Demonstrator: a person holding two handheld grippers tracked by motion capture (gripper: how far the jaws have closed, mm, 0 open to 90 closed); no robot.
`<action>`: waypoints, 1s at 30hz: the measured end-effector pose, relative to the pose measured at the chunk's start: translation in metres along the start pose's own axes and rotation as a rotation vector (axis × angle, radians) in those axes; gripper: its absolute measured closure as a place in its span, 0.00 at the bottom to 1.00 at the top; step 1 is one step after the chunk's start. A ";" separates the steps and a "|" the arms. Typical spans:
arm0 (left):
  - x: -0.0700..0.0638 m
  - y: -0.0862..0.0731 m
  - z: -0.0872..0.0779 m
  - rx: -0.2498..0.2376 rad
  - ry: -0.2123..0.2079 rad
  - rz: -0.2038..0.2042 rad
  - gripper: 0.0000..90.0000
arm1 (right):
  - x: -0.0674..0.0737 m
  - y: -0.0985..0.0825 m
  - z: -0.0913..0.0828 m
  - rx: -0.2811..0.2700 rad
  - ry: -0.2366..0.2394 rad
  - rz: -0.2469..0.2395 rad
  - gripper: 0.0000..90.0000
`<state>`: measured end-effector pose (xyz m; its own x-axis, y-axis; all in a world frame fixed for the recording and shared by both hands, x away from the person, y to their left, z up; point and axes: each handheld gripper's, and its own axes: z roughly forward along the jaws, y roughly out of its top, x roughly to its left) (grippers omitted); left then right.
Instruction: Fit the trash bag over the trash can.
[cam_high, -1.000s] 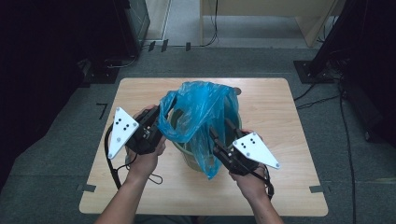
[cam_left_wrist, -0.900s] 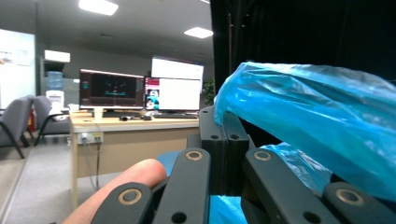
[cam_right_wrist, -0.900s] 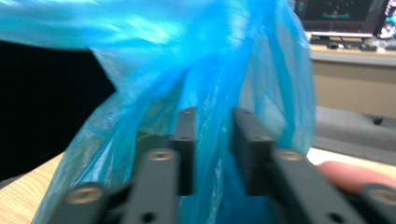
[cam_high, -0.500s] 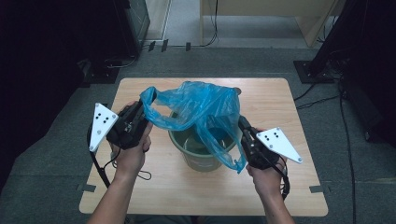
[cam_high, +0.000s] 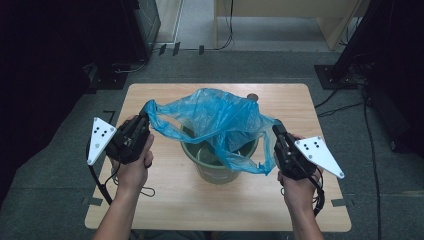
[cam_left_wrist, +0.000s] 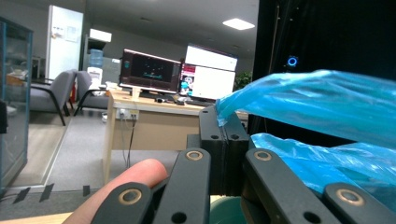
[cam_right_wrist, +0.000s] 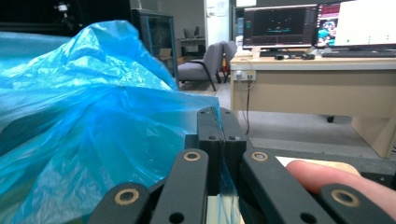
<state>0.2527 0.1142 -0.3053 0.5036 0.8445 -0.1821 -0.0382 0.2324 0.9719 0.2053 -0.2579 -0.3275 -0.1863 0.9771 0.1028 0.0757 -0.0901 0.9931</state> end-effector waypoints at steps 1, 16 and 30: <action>0.002 -0.001 -0.001 0.001 0.005 -0.002 1.00 | -0.002 0.001 0.000 -0.005 -0.005 0.007 1.00; 0.029 -0.013 -0.015 0.017 0.068 -0.046 1.00 | -0.024 0.016 -0.012 -0.088 -0.107 0.079 1.00; -0.001 -0.034 -0.013 0.059 -0.016 0.094 0.40 | -0.006 0.016 -0.008 -0.100 -0.012 0.068 1.00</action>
<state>0.2421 0.1116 -0.3405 0.5141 0.8532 -0.0879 -0.0351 0.1233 0.9917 0.1998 -0.2663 -0.3117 -0.1728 0.9702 0.1698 -0.0104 -0.1741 0.9847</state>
